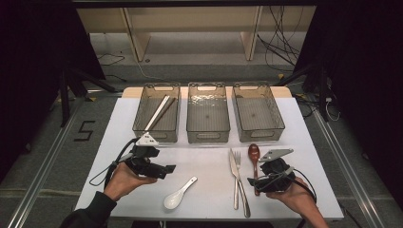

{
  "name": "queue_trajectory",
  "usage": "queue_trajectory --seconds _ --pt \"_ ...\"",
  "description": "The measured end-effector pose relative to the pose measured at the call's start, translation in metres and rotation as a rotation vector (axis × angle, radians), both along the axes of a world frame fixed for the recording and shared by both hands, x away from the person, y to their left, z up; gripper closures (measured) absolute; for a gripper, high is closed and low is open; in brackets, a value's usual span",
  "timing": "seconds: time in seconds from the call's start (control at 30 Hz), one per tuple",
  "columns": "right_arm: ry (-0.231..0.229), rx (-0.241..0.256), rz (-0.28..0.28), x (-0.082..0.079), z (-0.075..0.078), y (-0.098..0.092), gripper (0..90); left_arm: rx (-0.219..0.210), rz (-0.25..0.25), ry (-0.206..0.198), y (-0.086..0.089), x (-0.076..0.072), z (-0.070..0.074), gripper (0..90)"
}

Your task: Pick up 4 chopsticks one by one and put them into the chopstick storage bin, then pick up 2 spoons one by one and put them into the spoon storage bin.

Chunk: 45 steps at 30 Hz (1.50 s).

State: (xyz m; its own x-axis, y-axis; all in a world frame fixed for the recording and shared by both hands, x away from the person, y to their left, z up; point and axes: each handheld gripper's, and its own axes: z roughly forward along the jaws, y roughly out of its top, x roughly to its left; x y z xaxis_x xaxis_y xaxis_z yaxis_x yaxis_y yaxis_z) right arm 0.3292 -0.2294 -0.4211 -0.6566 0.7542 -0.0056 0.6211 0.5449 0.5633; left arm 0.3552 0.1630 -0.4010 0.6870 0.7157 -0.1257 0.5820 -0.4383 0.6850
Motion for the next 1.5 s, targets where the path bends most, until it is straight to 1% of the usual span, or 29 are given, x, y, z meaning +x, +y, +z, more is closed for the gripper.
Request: queue_trajectory --seconds 0.17,0.27,0.3,0.47,0.53,0.6,0.7,0.73,0.8,0.9,1.0,1.2,1.33,1.5 --pt "0.004 -0.001 -0.021 0.003 -0.001 0.000 35.0 0.013 -0.015 0.003 0.000 -0.007 -0.004 15.1" --pt "0.011 -0.002 -0.035 0.005 -0.001 -0.001 35.0 0.016 -0.007 -0.002 0.002 -0.007 -0.005 15.1" --pt "0.011 -0.002 -0.038 0.006 -0.002 -0.001 35.0 0.011 -0.001 0.003 0.003 -0.008 -0.006 15.1" --pt "0.023 -0.001 -0.072 0.012 -0.003 -0.002 35.1 0.011 -0.004 -0.001 0.004 -0.009 -0.006 15.0" --pt "0.028 0.001 -0.085 0.015 -0.003 -0.001 35.1 0.013 0.008 -0.008 0.003 -0.010 -0.006 14.8" --pt "0.041 -0.003 -0.091 0.018 -0.005 0.000 35.2 0.014 0.006 -0.015 0.004 -0.013 -0.006 14.4" --pt "0.063 -0.017 -0.117 0.026 -0.008 0.000 35.7 0.021 0.002 -0.018 0.005 -0.015 -0.008 14.4" --pt "0.068 -0.023 -0.123 0.028 -0.009 0.000 35.8 0.022 0.002 -0.011 0.005 -0.015 -0.009 14.4" --pt "0.073 -0.033 -0.139 0.033 -0.010 -0.002 35.9 0.022 -0.001 -0.011 0.006 -0.015 -0.009 14.3" --pt "0.100 -0.036 -0.176 0.042 -0.014 -0.005 36.3 0.019 0.002 -0.010 0.006 -0.016 -0.009 14.3" --pt "0.126 -0.051 -0.191 0.048 -0.018 -0.005 37.0 0.023 -0.006 -0.012 0.005 -0.017 -0.009 14.3" --pt "0.163 -0.073 -0.195 0.056 -0.024 -0.002 39.3 0.022 -0.010 -0.010 0.005 -0.016 -0.011 14.3" --pt "0.185 -0.088 -0.187 0.059 -0.027 -0.001 41.4 0.016 -0.009 -0.010 0.005 -0.016 -0.010 14.3" --pt "0.206 -0.106 -0.179 0.063 -0.031 0.001 44.2 0.020 -0.013 -0.006 0.003 -0.017 -0.011 14.3"
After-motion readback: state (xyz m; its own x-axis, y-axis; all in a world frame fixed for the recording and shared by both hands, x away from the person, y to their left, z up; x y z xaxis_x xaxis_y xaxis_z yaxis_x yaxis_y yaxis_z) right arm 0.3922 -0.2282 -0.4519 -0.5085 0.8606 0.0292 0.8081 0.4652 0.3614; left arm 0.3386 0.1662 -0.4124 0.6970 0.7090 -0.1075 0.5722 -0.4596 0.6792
